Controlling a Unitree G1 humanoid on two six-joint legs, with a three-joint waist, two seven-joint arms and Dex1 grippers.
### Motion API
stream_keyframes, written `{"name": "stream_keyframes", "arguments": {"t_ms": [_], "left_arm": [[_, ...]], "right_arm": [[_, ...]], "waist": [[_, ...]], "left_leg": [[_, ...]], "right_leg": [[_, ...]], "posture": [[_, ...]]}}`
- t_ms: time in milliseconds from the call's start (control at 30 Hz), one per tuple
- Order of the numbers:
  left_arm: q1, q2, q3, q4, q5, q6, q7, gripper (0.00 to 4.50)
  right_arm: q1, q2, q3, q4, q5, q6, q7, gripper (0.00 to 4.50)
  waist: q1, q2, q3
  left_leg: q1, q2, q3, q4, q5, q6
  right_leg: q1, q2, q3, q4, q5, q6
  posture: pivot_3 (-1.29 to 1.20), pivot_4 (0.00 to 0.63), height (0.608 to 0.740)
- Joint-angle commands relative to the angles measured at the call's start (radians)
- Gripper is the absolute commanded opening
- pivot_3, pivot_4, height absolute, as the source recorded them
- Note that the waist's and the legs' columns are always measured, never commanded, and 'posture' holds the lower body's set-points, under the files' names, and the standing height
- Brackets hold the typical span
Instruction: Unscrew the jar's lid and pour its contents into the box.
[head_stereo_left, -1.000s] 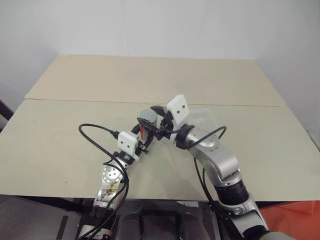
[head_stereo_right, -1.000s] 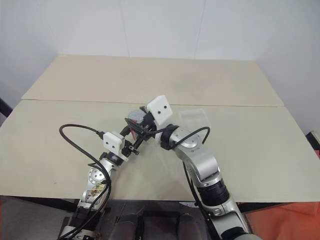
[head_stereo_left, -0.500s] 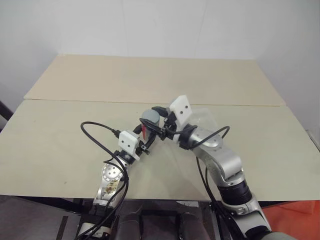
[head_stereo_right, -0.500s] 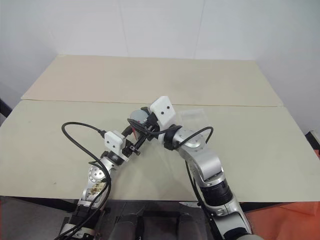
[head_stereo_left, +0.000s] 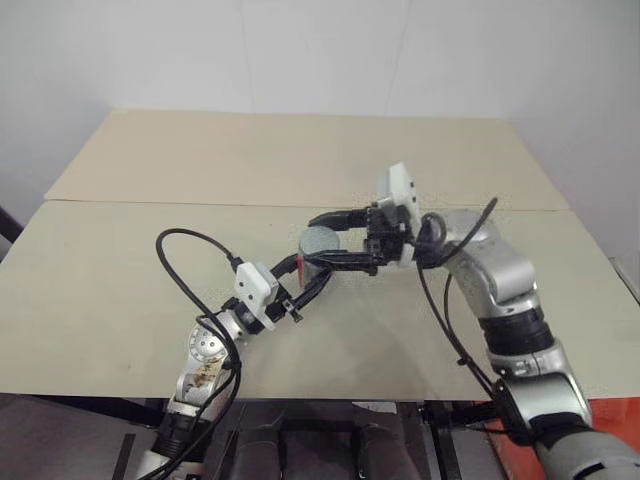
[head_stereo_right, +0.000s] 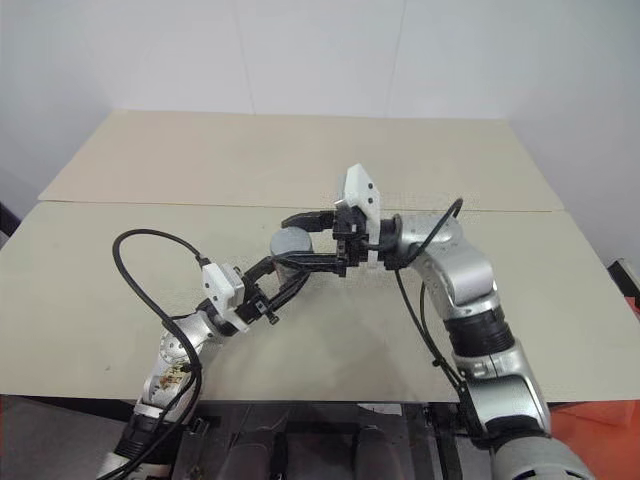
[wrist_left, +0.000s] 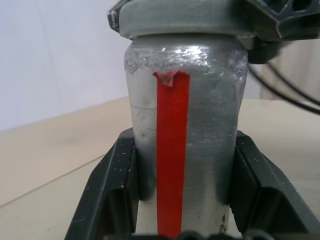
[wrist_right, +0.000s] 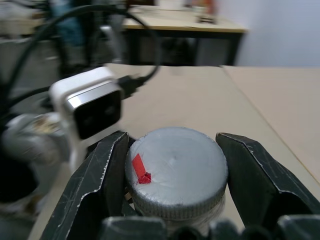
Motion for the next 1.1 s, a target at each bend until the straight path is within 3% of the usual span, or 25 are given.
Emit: {"name": "stream_keyframes", "arguments": {"t_ms": [33, 167, 367, 467, 633, 700, 933, 1033, 1100], "left_arm": [[-0.021, -0.011, -0.023, -0.064, -0.004, 0.005, -0.009, 1.97], [-0.019, -0.014, -0.036, -0.066, 0.001, 0.008, -0.020, 1.97], [-0.024, -0.021, -0.046, -0.048, 0.007, 0.000, -0.033, 1.97], [-0.028, -0.027, -0.044, -0.036, 0.007, 0.004, -0.029, 1.97], [-0.030, -0.038, -0.037, -0.014, 0.015, -0.004, -0.024, 1.97], [-0.028, -0.040, -0.035, -0.011, 0.021, -0.004, -0.024, 1.97], [-0.018, -0.049, -0.025, 0.012, 0.030, -0.010, -0.012, 1.97], [-0.023, -0.063, -0.018, 0.031, 0.038, -0.019, 0.007, 1.97], [-0.034, -0.074, -0.013, 0.049, 0.057, -0.031, 0.030, 1.97]], "right_arm": [[-0.076, 0.020, 0.045, 0.105, 0.019, -0.060, 0.192, 2.76], [-0.147, 0.004, 0.087, 0.254, 0.039, -0.131, 0.310, 2.76], [-0.186, -0.046, 0.189, 0.339, 0.107, -0.257, 0.314, 2.76], [-0.183, -0.047, 0.176, 0.356, 0.111, -0.276, 0.314, 2.76], [-0.155, -0.038, 0.063, 0.318, 0.158, -0.209, 0.311, 4.27], [-0.132, -0.046, 0.031, 0.283, 0.158, -0.199, 0.298, 4.45], [0.054, -0.096, -0.118, -0.045, 0.160, -0.132, 0.034, 4.45], [0.170, -0.092, -0.168, -0.248, 0.138, -0.083, -0.164, 4.45], [0.246, -0.017, -0.172, -0.412, 0.076, -0.042, -0.410, 4.45]], "waist": [[0.001, 0.000, 0.000], [0.001, 0.000, 0.000], [0.002, 0.000, 0.000], [0.002, 0.000, 0.000], [0.002, 0.000, 0.000], [0.006, 0.000, 0.000], [0.019, 0.000, 0.000], [0.023, 0.000, 0.000], [0.022, 0.000, 0.000]], "left_leg": [[0.000, 0.000, 0.000, 0.000, 0.000, 0.000], [0.000, 0.000, 0.000, 0.000, 0.000, 0.000], [0.000, 0.000, 0.000, 0.000, 0.000, 0.000], [0.000, 0.000, 0.000, 0.000, 0.000, 0.000], [0.000, 0.000, 0.000, 0.000, 0.000, 0.000], [0.000, 0.000, 0.000, 0.000, 0.000, 0.000], [0.000, 0.000, 0.000, 0.000, 0.000, 0.000], [0.000, 0.000, 0.000, 0.000, 0.000, 0.000], [-0.001, 0.000, 0.000, -0.001, 0.000, 0.000]], "right_leg": [[0.000, 0.000, 0.000, 0.000, 0.000, 0.000], [0.000, 0.000, 0.000, 0.000, 0.000, 0.000], [0.000, -0.001, 0.000, 0.000, 0.000, 0.000], [0.000, -0.001, 0.000, 0.000, 0.000, 0.000], [0.000, -0.001, 0.000, 0.000, 0.000, 0.000], [0.000, -0.001, 0.000, 0.000, 0.000, 0.000], [-0.001, -0.001, 0.000, 0.000, 0.000, 0.000], [-0.001, -0.001, 0.000, 0.000, 0.000, 0.000], [-0.001, -0.001, 0.000, 0.000, 0.000, 0.000]], "posture": [[0.00, 0.150, 0.740], [0.00, 0.150, 0.740], [0.00, 0.150, 0.740], [0.00, 0.150, 0.740], [0.00, 0.150, 0.740], [0.00, 0.150, 0.740], [0.00, 0.150, 0.740], [0.00, 0.150, 0.740], [0.00, 0.150, 0.740]]}}
